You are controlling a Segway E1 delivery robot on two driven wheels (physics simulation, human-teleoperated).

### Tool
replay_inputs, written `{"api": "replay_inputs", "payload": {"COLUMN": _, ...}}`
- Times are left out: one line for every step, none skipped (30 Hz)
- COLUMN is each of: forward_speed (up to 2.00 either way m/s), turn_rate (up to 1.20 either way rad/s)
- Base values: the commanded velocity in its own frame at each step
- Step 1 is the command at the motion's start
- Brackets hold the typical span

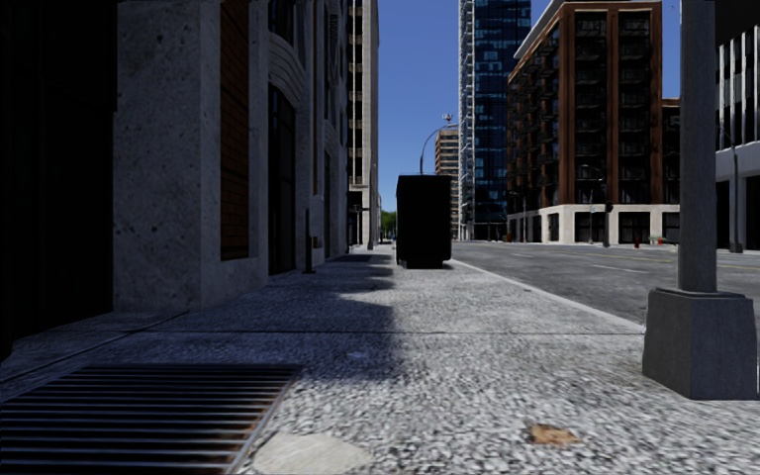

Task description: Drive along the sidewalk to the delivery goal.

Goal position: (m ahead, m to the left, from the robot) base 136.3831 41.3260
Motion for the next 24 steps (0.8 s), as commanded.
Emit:
{"api": "replay_inputs", "payload": {"forward_speed": 2.00, "turn_rate": 0.00}}
{"api": "replay_inputs", "payload": {"forward_speed": 2.00, "turn_rate": 0.00}}
{"api": "replay_inputs", "payload": {"forward_speed": 2.00, "turn_rate": 0.00}}
{"api": "replay_inputs", "payload": {"forward_speed": 2.00, "turn_rate": 0.00}}
{"api": "replay_inputs", "payload": {"forward_speed": 2.00, "turn_rate": 0.00}}
{"api": "replay_inputs", "payload": {"forward_speed": 2.00, "turn_rate": 0.00}}
{"api": "replay_inputs", "payload": {"forward_speed": 2.00, "turn_rate": 0.00}}
{"api": "replay_inputs", "payload": {"forward_speed": 2.00, "turn_rate": 0.00}}
{"api": "replay_inputs", "payload": {"forward_speed": 2.00, "turn_rate": 0.00}}
{"api": "replay_inputs", "payload": {"forward_speed": 2.00, "turn_rate": 0.00}}
{"api": "replay_inputs", "payload": {"forward_speed": 2.00, "turn_rate": 0.00}}
{"api": "replay_inputs", "payload": {"forward_speed": 2.00, "turn_rate": 0.00}}
{"api": "replay_inputs", "payload": {"forward_speed": 2.00, "turn_rate": 0.00}}
{"api": "replay_inputs", "payload": {"forward_speed": 2.00, "turn_rate": 0.00}}
{"api": "replay_inputs", "payload": {"forward_speed": 2.00, "turn_rate": 0.00}}
{"api": "replay_inputs", "payload": {"forward_speed": 2.00, "turn_rate": 0.00}}
{"api": "replay_inputs", "payload": {"forward_speed": 2.00, "turn_rate": 0.00}}
{"api": "replay_inputs", "payload": {"forward_speed": 2.00, "turn_rate": 0.00}}
{"api": "replay_inputs", "payload": {"forward_speed": 2.00, "turn_rate": 0.00}}
{"api": "replay_inputs", "payload": {"forward_speed": 2.00, "turn_rate": 0.00}}
{"api": "replay_inputs", "payload": {"forward_speed": 2.00, "turn_rate": 0.00}}
{"api": "replay_inputs", "payload": {"forward_speed": 2.00, "turn_rate": 0.00}}
{"api": "replay_inputs", "payload": {"forward_speed": 2.00, "turn_rate": 0.00}}
{"api": "replay_inputs", "payload": {"forward_speed": 2.00, "turn_rate": 0.00}}
